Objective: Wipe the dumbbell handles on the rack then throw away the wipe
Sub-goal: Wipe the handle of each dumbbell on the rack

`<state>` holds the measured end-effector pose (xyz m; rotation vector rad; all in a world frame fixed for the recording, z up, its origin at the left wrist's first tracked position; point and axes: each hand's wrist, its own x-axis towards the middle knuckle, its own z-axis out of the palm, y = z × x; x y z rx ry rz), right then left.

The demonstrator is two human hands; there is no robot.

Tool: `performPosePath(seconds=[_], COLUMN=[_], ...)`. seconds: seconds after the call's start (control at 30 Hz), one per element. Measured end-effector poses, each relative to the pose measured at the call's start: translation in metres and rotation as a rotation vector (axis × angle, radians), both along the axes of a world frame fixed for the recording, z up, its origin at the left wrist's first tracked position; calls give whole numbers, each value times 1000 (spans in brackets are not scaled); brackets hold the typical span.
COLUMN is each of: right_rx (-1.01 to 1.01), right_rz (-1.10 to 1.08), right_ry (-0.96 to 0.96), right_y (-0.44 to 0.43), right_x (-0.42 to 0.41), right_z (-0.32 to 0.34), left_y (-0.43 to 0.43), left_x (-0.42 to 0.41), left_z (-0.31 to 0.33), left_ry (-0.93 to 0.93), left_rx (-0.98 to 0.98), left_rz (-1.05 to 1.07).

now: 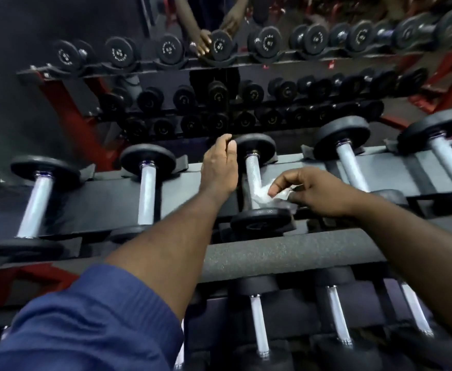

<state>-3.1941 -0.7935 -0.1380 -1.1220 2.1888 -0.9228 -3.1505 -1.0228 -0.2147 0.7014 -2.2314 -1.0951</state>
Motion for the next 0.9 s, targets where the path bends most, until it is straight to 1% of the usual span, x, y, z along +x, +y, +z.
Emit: performPosePath(seconds=[0.07, 0.2, 0.23, 0.3, 0.37, 0.47, 0.5, 0.57, 0.63, 0.67, 0.73, 0.8, 0.87, 0.9], right_rx=[-77, -106, -111, -102, -114, -170, -201, -273, -312, -306, -314, -439, -542, -537], right_rz=[-94, -214, -239, -295, -334, -310, -317, -362, -416, -429, -452, -463, -396, -320], right_ry=[-6, -25, -8, 97, 163, 115, 117, 132, 205, 252, 355, 426, 525, 580], right_y=[16, 44, 49, 65, 87, 121, 130, 147, 151, 152, 149, 137, 120, 110], right_x=[0, -6, -10, -20, -33, -44, -51, -77, -106, -120, -141, -154, -166, -172], right_z=[1, 8, 11, 19, 22, 16, 12, 2, -5, -9, -15, -20, -29, -37], left_y=[12, 45, 54, 79, 109, 152, 165, 186, 181, 175, 163, 160, 162, 163], left_x=[-3, -23, -31, -48, -71, -94, -99, -113, -127, -133, -143, -145, -147, -147], left_z=[17, 54, 61, 70, 65, 32, 19, 1, -6, -9, -16, -18, -18, -18], left_ry=[7, 72, 74, 77, 11, -240, -255, -173, -60, -38, -81, -131, -139, -136], left_rx=[-15, -73, -91, -129, -150, -136, -94, 23, 129, 106, -3, -79, -96, -105], left_rz=[-2, -122, -155, -218, -267, -304, -311, -244, -94, -37, -10, 10, 46, 61])
